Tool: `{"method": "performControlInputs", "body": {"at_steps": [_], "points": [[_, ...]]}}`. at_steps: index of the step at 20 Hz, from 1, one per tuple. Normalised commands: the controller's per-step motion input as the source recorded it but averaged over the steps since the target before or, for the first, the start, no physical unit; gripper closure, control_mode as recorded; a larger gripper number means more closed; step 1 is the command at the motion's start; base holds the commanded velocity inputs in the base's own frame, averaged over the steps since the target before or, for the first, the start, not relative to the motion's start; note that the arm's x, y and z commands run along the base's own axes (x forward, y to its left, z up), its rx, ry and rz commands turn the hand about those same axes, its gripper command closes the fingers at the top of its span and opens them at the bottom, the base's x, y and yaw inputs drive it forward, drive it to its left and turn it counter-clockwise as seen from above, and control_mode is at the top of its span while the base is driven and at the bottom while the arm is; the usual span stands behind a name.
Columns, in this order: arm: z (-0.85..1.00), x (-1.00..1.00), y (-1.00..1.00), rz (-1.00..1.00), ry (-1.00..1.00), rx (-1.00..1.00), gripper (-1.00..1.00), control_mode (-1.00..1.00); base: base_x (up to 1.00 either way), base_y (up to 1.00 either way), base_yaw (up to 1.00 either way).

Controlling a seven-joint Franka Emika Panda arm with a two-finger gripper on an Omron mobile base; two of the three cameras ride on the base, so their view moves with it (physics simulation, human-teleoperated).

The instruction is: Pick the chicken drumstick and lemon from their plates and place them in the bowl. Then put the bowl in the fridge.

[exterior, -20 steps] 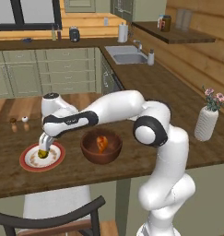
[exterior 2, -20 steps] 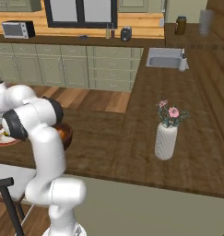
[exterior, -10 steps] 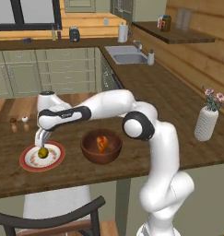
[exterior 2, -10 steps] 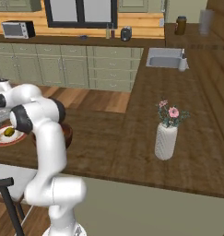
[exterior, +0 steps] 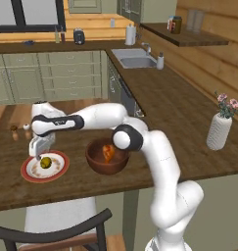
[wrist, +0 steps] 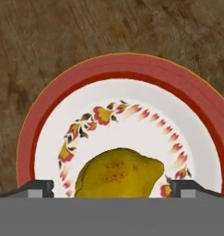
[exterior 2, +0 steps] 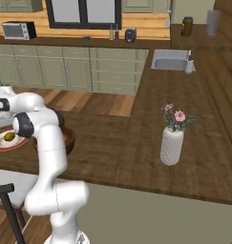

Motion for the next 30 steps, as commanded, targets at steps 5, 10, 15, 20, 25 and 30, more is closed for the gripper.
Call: {"method": "performControlInputs", "body": {"at_steps": [5,10,15,20,25,30], "points": [[-0.35,0.00,0.07,-0.02,0.02,-0.13,-1.00,-1.00,0.00,0.00,0.00],[-0.11,-0.19,-0.29,0.00,-0.07,-0.02,-1.00,-1.00,0.00,0.00,0.00],[-0.24,-0.56,-0.67,0.00,-0.12,0.00,-1.00,-1.00,0.00,0.00,0.00],[-0.35,-1.00,-0.65,0.00,-0.25,0.02,-1.00,-1.00,0.00,0.00,0.00],[-0.05,0.04,-0.18,0.00,-0.11,0.02,-1.00,-1.00,0.00,0.00,0.00],[0.00,0.52,0.03,0.02,-0.01,0.01,-1.00,-1.00,0.00,0.00,0.00]]}}
